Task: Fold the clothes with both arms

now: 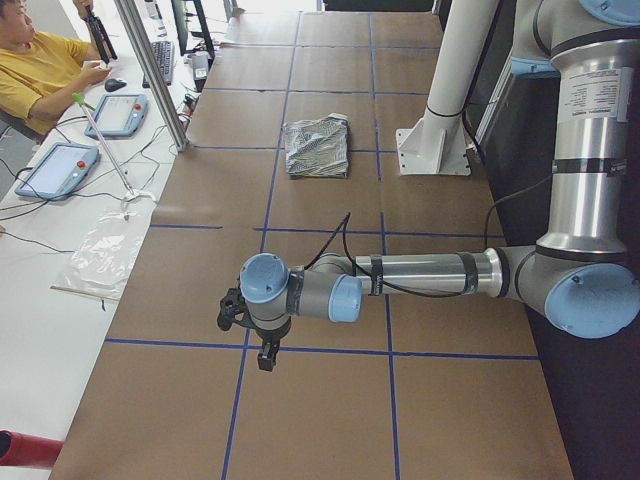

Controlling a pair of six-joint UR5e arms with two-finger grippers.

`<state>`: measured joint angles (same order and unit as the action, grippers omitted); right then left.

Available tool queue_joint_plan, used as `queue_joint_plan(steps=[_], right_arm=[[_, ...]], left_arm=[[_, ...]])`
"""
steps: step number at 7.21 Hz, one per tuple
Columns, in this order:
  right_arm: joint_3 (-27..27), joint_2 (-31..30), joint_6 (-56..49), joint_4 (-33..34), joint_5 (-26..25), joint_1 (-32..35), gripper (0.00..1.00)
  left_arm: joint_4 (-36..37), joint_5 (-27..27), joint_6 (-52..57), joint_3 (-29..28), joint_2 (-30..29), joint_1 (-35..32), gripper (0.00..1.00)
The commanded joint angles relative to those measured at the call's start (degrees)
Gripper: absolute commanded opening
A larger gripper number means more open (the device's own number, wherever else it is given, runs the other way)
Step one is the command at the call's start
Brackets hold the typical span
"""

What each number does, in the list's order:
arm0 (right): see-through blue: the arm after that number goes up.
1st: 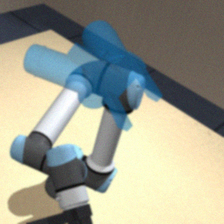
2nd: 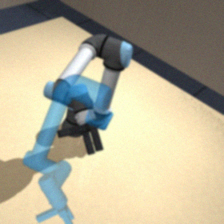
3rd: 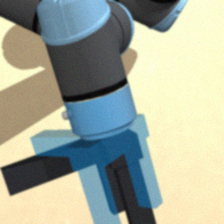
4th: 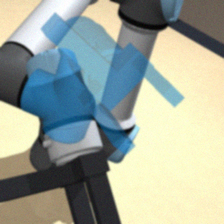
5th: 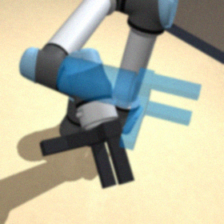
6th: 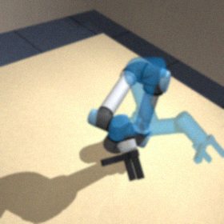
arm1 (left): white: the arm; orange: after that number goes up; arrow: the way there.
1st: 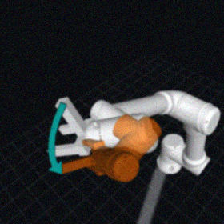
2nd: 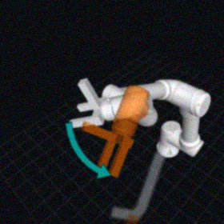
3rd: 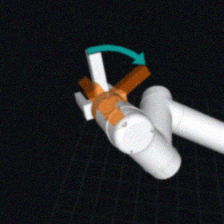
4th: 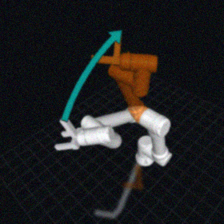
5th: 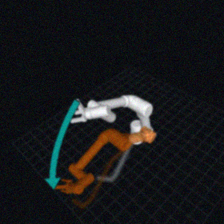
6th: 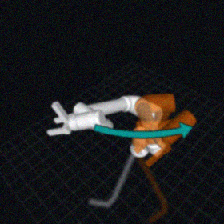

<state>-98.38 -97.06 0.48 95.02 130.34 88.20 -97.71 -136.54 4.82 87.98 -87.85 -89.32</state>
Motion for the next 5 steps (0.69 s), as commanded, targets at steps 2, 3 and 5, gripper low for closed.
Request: queue_joint_plan(steps=[2,3,5], right_arm=[[0.6,-0.6,0.1,0.0,-0.2,0.0,1.00],[0.7,-0.6,0.1,0.0,-0.2,0.0,1.00],[0.8,-0.8,0.1,0.0,-0.2,0.0,1.00]], left_arm=[[1.3,1.9,-0.4,4.3,1.1,0.0,1.00],[1.4,4.2,-0.5,5.2,0.8,0.0,1.00],[1.2,4.4,-0.3,6.4,1.7,-0.1,1.00]])
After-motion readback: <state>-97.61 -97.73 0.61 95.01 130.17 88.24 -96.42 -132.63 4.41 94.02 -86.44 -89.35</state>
